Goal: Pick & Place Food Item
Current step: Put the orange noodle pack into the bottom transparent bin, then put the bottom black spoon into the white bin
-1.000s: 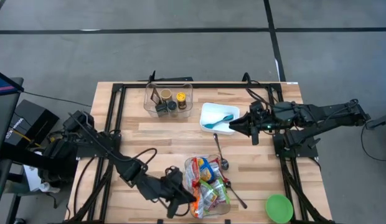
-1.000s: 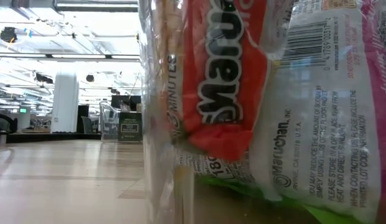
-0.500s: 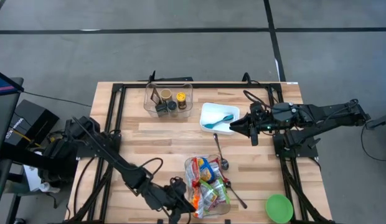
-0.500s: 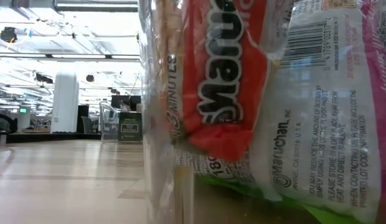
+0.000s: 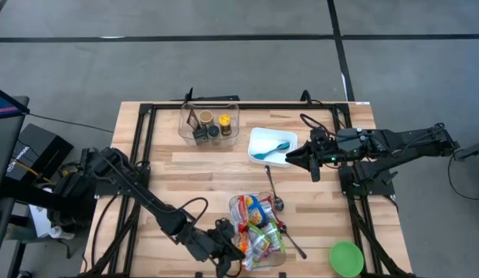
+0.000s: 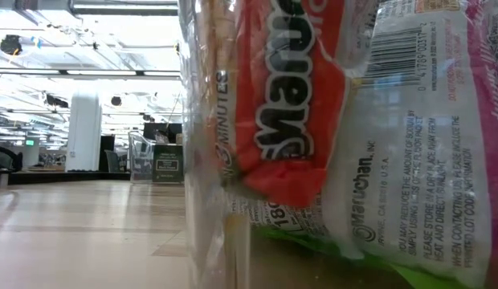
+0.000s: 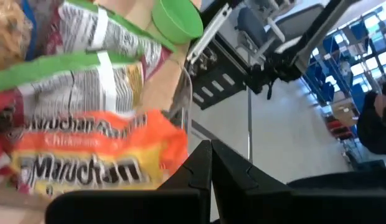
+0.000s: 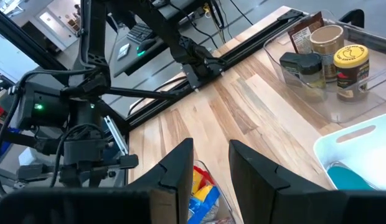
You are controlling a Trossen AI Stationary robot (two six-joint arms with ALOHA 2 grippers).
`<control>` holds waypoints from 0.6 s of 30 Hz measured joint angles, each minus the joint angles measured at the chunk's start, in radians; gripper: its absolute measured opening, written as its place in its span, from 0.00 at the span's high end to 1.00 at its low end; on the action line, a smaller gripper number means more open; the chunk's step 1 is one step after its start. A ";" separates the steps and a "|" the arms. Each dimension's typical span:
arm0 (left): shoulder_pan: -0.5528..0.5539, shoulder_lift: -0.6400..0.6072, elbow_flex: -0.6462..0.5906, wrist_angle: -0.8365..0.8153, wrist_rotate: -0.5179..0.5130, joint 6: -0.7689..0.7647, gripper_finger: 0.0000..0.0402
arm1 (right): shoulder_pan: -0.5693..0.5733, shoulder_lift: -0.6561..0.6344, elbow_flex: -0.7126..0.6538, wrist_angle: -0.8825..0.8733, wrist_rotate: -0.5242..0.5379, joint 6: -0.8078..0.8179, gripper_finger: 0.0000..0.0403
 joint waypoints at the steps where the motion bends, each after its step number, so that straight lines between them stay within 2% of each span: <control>1: 0.006 0.006 0.001 0.009 0.002 0.000 1.00 | 0.000 0.000 0.000 0.000 0.000 0.000 0.76; 10: 0.011 0.038 0.001 0.016 0.009 -0.034 1.00 | 0.000 0.000 0.000 -0.009 0.000 0.003 0.76; 18: 0.011 0.019 0.001 0.066 -0.001 -0.018 1.00 | 0.000 0.000 0.000 -0.010 0.000 0.003 0.76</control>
